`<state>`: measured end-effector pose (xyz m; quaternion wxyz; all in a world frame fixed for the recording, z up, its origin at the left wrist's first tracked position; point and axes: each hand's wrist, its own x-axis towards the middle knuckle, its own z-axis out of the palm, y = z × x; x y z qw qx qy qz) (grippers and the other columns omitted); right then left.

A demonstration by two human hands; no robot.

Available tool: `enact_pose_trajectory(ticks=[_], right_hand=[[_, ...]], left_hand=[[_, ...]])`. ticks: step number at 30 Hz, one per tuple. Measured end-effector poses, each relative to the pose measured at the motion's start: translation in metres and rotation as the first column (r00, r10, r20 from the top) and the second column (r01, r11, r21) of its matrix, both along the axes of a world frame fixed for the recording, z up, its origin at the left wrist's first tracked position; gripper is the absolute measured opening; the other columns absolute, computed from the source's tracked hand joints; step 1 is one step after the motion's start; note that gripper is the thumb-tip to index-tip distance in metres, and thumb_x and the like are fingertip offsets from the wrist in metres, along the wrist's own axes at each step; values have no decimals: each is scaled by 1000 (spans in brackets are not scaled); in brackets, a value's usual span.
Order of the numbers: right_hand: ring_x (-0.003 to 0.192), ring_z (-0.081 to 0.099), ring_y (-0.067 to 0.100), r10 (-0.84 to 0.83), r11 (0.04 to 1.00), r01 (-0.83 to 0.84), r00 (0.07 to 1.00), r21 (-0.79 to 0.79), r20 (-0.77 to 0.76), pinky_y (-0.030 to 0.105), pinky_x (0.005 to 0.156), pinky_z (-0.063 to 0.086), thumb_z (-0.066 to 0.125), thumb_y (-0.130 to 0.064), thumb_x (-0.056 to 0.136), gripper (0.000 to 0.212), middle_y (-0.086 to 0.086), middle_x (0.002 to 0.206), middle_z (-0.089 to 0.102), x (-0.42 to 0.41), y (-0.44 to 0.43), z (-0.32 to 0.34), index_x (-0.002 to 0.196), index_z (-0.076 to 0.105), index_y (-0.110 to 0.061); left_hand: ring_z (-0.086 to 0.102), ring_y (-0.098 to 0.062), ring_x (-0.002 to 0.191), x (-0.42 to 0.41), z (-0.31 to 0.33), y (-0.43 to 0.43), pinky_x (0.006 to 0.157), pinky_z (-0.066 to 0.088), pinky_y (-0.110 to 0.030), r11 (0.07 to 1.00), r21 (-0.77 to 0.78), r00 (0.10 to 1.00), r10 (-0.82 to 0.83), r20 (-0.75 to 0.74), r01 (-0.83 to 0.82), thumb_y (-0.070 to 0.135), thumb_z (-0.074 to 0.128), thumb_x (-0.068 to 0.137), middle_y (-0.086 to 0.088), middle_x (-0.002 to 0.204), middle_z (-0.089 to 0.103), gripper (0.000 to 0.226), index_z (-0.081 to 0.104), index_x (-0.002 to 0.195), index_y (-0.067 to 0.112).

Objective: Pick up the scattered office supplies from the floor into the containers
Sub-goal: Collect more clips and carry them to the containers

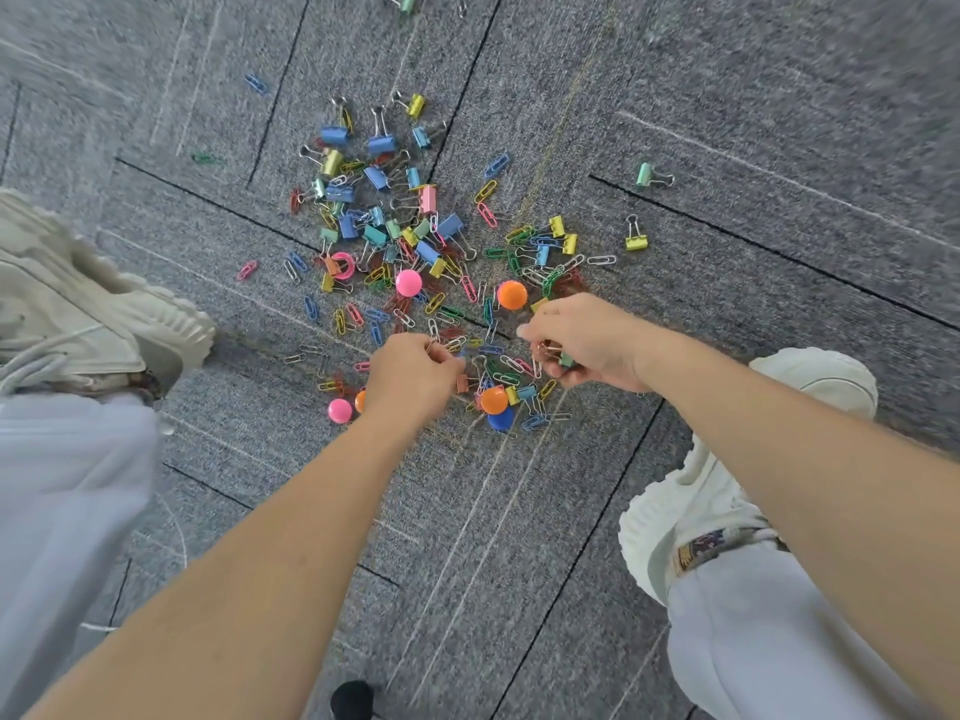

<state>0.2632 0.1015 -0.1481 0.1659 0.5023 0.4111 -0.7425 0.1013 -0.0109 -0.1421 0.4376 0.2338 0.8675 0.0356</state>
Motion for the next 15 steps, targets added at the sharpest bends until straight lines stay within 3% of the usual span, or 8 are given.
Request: enact_pose_trajectory(ticks=[6, 8, 12, 15], right_hand=[[59, 50, 16, 248, 957, -261, 962, 123, 111, 26, 49, 36, 44, -7, 99, 21, 6, 83, 65, -3, -5, -1, 102, 65, -9], [60, 49, 19, 312, 935, -327, 942, 139, 124, 27, 49, 37, 42, -8, 99, 23, 6, 81, 62, -1, -8, -3, 99, 65, -14], [48, 36, 16, 409, 885, -426, 904, 186, 124, 24, 46, 30, 51, -25, 101, 22, 1, 60, 47, 4, -7, -6, 92, 70, -17], [51, 42, 16, 486, 809, -511, 859, 291, 159, 25, 49, 35, 62, -37, 96, 19, 1, 69, 57, 4, -9, -7, 89, 68, -21]], left_hand=[[43, -16, 47, 5, -4, -7, 59, 41, -29, 985, -52, 981, 170, 97, -165, 37, 83, 77, 2, 49, 51, 37, 61, 60, 13], [43, -17, 47, 12, -7, -7, 58, 43, -30, 970, -32, 965, 241, 103, -239, 36, 84, 76, -1, 52, 57, 35, 64, 61, 11], [52, -15, 52, 22, -11, -1, 57, 44, -27, 963, 8, 960, 268, 82, -269, 30, 82, 79, -7, 70, 72, 22, 75, 76, 9], [53, -18, 54, 25, -11, 3, 58, 47, -30, 962, 22, 958, 270, 98, -274, 19, 78, 78, -8, 68, 71, 17, 73, 75, 3]])
